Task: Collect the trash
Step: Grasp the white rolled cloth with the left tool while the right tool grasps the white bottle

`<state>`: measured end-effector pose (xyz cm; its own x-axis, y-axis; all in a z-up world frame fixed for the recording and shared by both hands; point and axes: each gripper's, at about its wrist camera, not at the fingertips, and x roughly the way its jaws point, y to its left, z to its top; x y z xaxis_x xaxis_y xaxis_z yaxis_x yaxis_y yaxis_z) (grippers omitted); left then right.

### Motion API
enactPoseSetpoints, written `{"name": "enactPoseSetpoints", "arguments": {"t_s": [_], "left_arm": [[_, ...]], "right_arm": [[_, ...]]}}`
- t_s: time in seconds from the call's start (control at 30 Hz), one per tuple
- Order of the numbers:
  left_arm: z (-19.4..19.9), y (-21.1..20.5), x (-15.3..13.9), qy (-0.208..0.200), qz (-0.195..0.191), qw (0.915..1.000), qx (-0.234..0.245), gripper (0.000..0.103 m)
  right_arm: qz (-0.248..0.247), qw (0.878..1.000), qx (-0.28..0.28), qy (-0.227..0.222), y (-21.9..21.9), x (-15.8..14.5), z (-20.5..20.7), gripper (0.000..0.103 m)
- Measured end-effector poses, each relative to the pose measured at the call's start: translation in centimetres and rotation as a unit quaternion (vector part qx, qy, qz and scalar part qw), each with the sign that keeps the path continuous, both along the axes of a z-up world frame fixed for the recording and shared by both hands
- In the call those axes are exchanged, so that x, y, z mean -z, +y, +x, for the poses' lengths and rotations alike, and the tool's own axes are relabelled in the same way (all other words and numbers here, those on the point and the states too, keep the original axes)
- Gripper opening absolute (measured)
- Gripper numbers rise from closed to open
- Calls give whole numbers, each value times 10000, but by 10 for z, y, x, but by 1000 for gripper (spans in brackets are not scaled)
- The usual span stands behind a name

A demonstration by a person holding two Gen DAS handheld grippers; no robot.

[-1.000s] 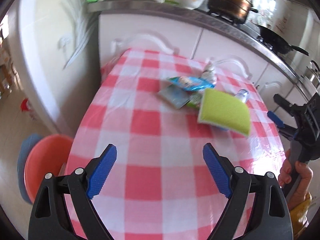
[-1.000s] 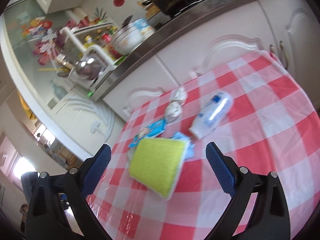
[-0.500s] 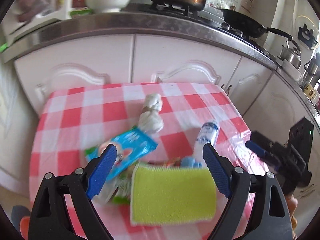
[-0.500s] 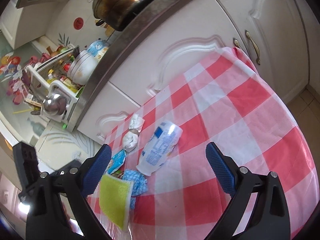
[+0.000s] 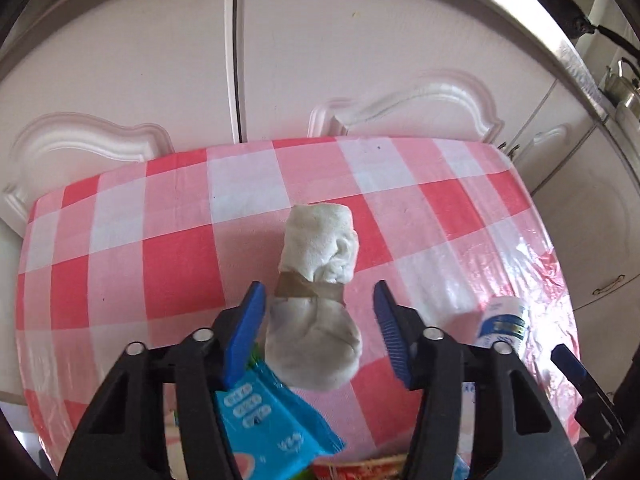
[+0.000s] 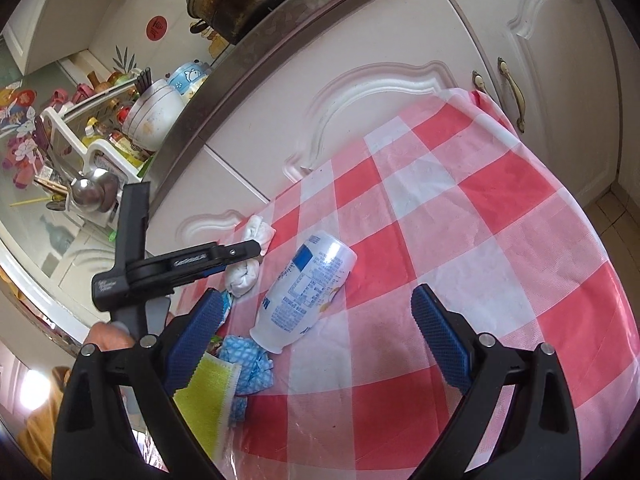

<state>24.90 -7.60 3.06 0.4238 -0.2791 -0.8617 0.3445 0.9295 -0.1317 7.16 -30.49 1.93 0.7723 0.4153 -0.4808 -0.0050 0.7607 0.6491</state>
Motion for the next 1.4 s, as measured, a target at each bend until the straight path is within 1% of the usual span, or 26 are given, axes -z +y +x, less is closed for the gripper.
{"name": "enactPoseSetpoints", "arguments": {"t_s": [0.1, 0.13, 0.17, 0.2, 0.23, 0.37, 0.5, 0.63, 0.8, 0.9, 1.03, 1.13, 1.27, 1.37, 1.4], "left_arm": [[6, -4, 4, 70, 62, 9999, 49, 43], [6, -6, 4, 64, 83, 9999, 77, 42], [5, -7, 4, 58, 85, 9999, 120, 41], [3, -8, 4, 62, 92, 9998, 154, 40], [2, -10, 4, 73, 92, 9998, 185, 40], [-10, -14, 6, 130, 17, 9995, 285, 39], [-29, -16, 7, 201, -137, 9989, 409, 39], [-52, -20, 9, 359, -352, 9971, 579, 39], [-80, -34, 11, 472, -428, 9938, 913, 39], [-97, -45, 13, 523, -421, 9914, 1128, 39], [-113, -49, 14, 588, -467, 9893, 1247, 39], [-118, -48, 14, 620, -545, 9891, 1216, 39], [-118, -36, 14, 690, -777, 9900, 956, 39], [-117, -28, 12, 625, -959, 9904, 777, 39], [-117, -25, 9, 570, -1006, 9906, 730, 38]], "right_arm": [[-96, 10000, -20, -1, 3, 1, 1, 95], [-117, 9999, -23, 2, 3, 1, 1, 94], [-119, 9999, -34, 10, 3, 2, 1, 91], [-116, 9999, -50, 19, 4, 2, 2, 85], [-120, 9999, -75, 44, 5, 3, 3, 83], [-192, 9997, -92, 102, 7, 5, 4, 81], [-270, 9996, -64, 98, 7, 4, 3, 81], [-332, 9993, -74, 127, 8, 5, 3, 81], [-397, 9991, -112, 134, 10, 5, 4, 76], [-487, 9986, -99, 169, 10, 6, 4, 76], [-658, 9974, -62, 300, 9, 9, 6, 74], [-762, 9962, -4, 422, 7, 12, 8, 70], [-1010, 9935, 102, 506, 7, 13, 9, 55], [-1173, 9914, 175, 553, 7, 13, 9, 44], [-1200, 9910, 186, 561, 7, 13, 9, 44]]}}
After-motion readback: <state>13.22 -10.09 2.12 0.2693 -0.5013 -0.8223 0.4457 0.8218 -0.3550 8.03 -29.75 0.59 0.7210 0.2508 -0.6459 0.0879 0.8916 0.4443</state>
